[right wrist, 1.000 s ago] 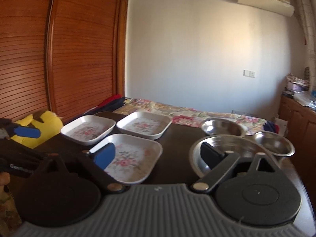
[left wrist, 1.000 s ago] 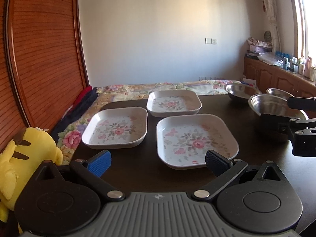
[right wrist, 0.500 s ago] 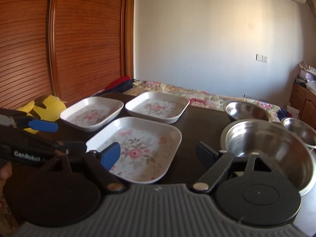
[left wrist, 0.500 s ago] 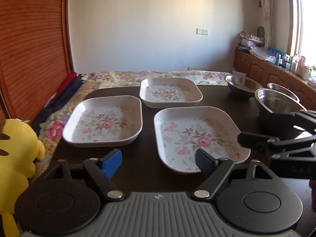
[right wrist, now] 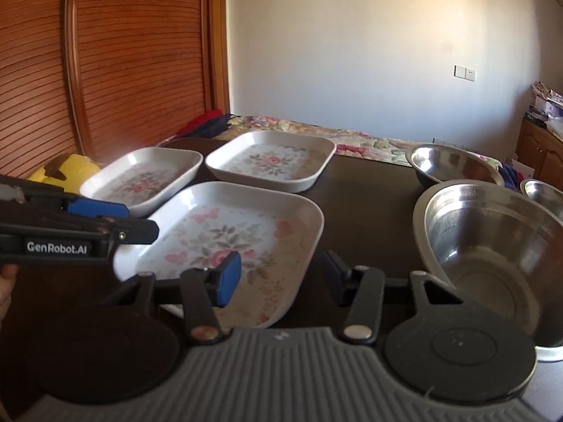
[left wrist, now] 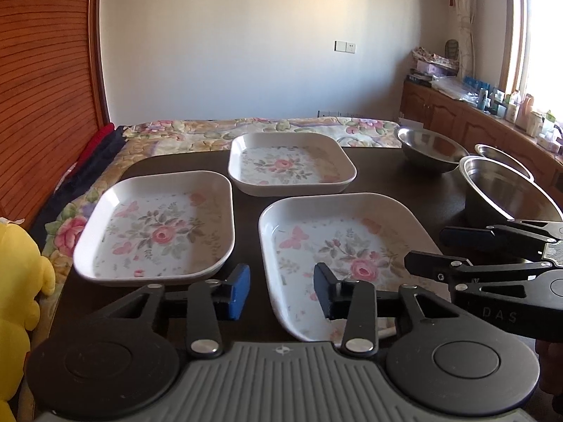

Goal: Organize plates and bowls

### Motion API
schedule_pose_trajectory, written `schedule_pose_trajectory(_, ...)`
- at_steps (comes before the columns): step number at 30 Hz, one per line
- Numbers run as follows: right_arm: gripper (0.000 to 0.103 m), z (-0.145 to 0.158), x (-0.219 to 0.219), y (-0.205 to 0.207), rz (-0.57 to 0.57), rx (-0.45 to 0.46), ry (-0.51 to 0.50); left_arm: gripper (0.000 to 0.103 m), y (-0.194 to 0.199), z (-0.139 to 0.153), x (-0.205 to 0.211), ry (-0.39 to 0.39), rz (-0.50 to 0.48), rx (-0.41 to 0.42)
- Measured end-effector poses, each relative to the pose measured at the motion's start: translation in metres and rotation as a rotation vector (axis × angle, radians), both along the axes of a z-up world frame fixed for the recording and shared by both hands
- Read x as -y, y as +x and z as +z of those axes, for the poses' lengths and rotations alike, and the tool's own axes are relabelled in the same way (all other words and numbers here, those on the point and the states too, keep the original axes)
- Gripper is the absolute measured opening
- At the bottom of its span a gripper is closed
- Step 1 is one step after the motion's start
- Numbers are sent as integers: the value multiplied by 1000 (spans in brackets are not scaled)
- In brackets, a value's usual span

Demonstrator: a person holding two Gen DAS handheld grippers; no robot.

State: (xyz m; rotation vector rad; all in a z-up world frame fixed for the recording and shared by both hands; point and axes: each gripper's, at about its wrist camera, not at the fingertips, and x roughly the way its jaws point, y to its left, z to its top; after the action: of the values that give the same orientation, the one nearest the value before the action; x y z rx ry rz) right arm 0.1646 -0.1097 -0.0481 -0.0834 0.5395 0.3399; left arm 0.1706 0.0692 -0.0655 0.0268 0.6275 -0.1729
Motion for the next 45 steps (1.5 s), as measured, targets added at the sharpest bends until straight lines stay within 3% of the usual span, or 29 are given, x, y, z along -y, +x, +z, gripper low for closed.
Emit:
schedule_pose_trajectory(5, 42, -4, 1, 5, -10, -21, 11, 35, 8, -5, 0, -5, -8, -16)
schedule_pose_trajectory(13, 33, -7, 1, 14, -23, -42, 18, 34, 17, -9, -5, -15, 5, -33)
schedule_pose_trajectory(19, 29, -9, 4, 18, -30, -54, 35, 20, 22, -14, -5, -12, 3, -46)
schedule_pose_trajectory(27, 22, -10, 10, 21, -13, -75, 84, 18, 17, -14, -4, -20, 7, -42)
schedule_pose_trajectory(45, 21, 5, 15, -35, 22, -40, 138, 18, -56, 6, -4, -29, 21, 19)
